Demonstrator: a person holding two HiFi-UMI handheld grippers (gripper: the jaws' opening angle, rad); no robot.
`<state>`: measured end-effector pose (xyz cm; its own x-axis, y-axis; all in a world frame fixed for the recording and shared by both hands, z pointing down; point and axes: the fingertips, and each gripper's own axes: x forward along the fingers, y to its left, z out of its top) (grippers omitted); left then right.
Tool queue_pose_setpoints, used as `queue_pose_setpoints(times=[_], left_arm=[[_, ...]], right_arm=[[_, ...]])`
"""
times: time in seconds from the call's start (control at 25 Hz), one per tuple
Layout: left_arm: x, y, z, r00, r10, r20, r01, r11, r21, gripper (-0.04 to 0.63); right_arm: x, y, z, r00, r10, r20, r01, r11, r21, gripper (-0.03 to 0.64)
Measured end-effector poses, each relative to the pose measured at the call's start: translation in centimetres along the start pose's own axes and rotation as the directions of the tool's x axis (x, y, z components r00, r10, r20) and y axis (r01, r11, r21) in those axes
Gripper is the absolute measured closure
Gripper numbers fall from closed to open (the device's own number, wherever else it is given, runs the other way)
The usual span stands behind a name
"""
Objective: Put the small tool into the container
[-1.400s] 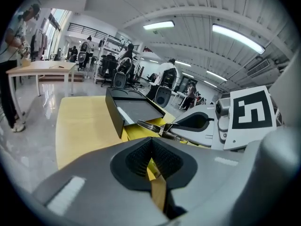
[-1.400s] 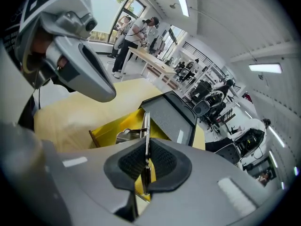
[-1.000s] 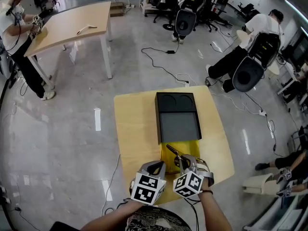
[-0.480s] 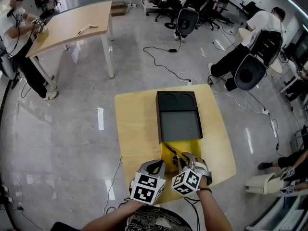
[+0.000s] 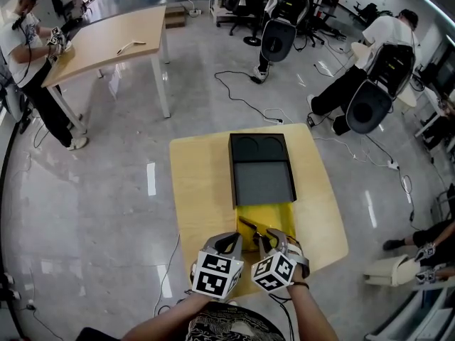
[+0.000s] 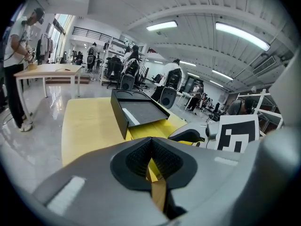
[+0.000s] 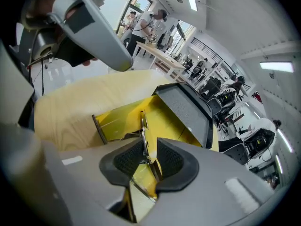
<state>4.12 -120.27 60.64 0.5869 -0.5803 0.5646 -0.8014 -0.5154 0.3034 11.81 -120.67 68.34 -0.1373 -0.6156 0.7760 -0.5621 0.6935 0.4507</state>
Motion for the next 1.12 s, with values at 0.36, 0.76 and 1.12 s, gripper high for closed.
queue_pose_setpoints(times=[0.36,0.76,1.12], left_arm=[[-4.5,-6.5,-0.9,0.999,0.025,0.032,-0.025,1.000,0.017,0.588],[-10.0,-15.8,-2.4,0.995,0.052,0.083,-0.057,0.997,0.060,0.586],[-15.8,-24.8,-3.0,0.989,0.041,0.143,-0.057,0.992,0.111,0.586]], right_arm=[[-8.1,2.6,-3.2,0.999,0.011,0.052,-0.018,0.991,0.135,0.533],[-21.2,3.1,-4.6,0.965,-0.030,0.262,-0.096,0.885,0.455,0.590],[-33.3,3.4,-6.1,0.896,-0.119,0.429,-0.192,0.766,0.613,0.611]])
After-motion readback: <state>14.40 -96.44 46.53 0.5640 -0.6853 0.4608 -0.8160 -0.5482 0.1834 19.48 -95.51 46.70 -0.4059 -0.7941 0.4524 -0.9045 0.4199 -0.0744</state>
